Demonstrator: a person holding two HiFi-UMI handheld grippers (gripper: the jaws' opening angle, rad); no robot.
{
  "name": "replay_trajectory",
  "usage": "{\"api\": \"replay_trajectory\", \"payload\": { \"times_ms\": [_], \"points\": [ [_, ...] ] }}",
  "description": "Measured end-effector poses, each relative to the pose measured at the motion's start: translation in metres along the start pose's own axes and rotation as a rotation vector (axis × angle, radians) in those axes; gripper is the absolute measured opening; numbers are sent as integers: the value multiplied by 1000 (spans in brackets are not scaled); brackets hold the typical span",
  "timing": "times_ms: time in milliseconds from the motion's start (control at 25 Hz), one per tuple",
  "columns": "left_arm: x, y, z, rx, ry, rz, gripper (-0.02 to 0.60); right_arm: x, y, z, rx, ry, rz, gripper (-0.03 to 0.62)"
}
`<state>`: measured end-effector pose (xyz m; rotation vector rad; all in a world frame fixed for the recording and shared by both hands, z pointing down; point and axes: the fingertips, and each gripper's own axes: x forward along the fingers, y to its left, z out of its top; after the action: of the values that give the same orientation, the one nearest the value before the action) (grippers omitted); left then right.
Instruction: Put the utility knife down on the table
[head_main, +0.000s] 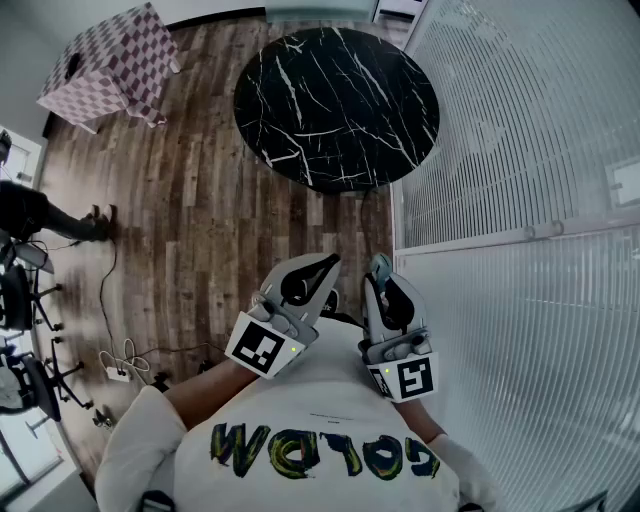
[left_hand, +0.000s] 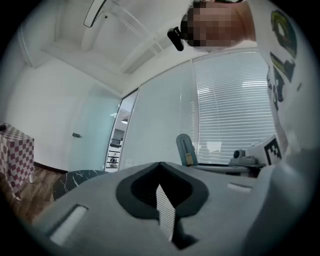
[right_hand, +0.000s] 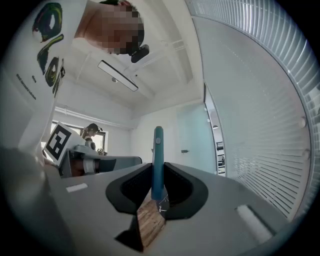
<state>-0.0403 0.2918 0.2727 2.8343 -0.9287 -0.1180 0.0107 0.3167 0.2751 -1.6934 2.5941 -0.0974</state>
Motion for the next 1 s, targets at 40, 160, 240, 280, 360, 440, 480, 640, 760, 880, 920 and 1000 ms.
{"api": "replay_trajectory", "payload": {
  "times_ms": [40,160,240,280,360,440,480,640,760,880,920,1000],
  "points": [
    [0,0,0,-2,0,3,2,0,0,1,-5,-3,7,72],
    [2,-1,1,-2,-1,8,2,-1,1,3,-1,-8,24,74],
    [4,-3,0,-1,1,9,2,-2,0,3,21,-10,26,72],
    [5,-4,0,-2,1,10,2,-2,-1,3,25,-13,26,73],
    [6,-7,0,3,2,10,2,-3,-3,4,16,-26,28,74],
    [7,-9,0,7,2,11,2,-3,-5,6,2,-36,34,74],
    [8,-9,0,9,3,12,2,-3,-5,5,5,-32,39,74],
    [12,-10,-5,13,17,24,2,-3,-7,1,34,-20,55,74],
    [15,-10,-6,14,19,35,2,-3,-10,0,42,-17,63,74],
    [20,-14,-6,14,19,41,2,-6,-15,0,49,-15,66,74],
    [22,-16,-6,14,21,42,2,-8,-18,0,51,-17,67,74],
    [26,-20,-9,15,27,42,2,-10,-21,1,53,-17,70,74]
  ]
}}
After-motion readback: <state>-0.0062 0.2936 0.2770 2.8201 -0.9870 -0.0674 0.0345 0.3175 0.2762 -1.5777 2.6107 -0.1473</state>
